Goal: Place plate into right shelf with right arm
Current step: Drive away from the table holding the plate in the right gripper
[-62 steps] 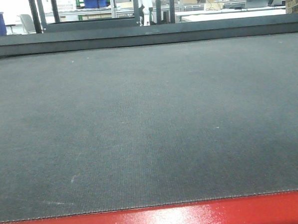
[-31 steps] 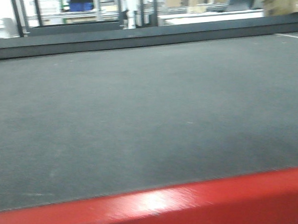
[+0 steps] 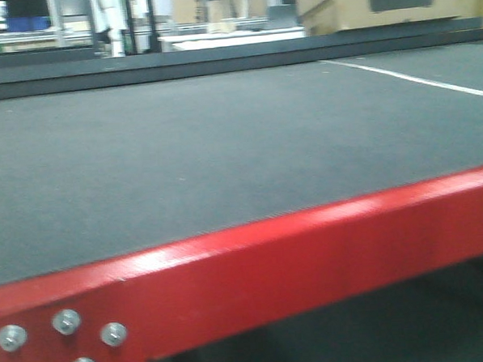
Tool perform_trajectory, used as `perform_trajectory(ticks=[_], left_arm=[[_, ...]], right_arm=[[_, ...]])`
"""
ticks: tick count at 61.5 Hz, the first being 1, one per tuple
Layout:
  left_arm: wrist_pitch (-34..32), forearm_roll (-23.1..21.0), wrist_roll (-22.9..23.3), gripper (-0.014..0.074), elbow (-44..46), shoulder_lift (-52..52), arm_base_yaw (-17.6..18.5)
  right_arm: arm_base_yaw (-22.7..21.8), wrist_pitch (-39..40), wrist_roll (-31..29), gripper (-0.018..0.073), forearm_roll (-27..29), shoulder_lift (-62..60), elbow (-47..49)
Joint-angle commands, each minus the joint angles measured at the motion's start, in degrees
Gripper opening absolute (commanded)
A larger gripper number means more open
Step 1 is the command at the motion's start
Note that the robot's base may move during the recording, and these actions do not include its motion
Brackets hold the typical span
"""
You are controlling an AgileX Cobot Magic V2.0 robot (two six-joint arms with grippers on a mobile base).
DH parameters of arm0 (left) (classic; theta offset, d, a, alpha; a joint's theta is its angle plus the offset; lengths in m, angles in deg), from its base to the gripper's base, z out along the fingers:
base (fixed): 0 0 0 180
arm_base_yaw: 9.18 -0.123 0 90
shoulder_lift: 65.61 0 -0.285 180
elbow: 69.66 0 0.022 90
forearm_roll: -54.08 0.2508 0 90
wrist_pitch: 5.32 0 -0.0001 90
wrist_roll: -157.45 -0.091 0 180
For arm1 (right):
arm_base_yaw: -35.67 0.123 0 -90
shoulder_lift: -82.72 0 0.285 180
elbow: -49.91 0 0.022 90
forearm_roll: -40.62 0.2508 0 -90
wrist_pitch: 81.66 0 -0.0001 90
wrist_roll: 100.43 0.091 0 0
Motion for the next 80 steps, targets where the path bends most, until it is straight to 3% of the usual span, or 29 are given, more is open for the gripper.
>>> perform_trajectory(ticks=[1, 80], left_arm=[[-4.83, -0.13, 0.34, -0.0047, -0.57, -0.24, 0.38], [-4.83, -0.13, 0.34, -0.0047, -0.57, -0.24, 0.38]], right_arm=[[-0.09, 5.2, -0.29, 0.0071, 0.38, 0.66, 1.5], [-0.09, 5.2, -0.29, 0.0071, 0.38, 0.66, 1.5]])
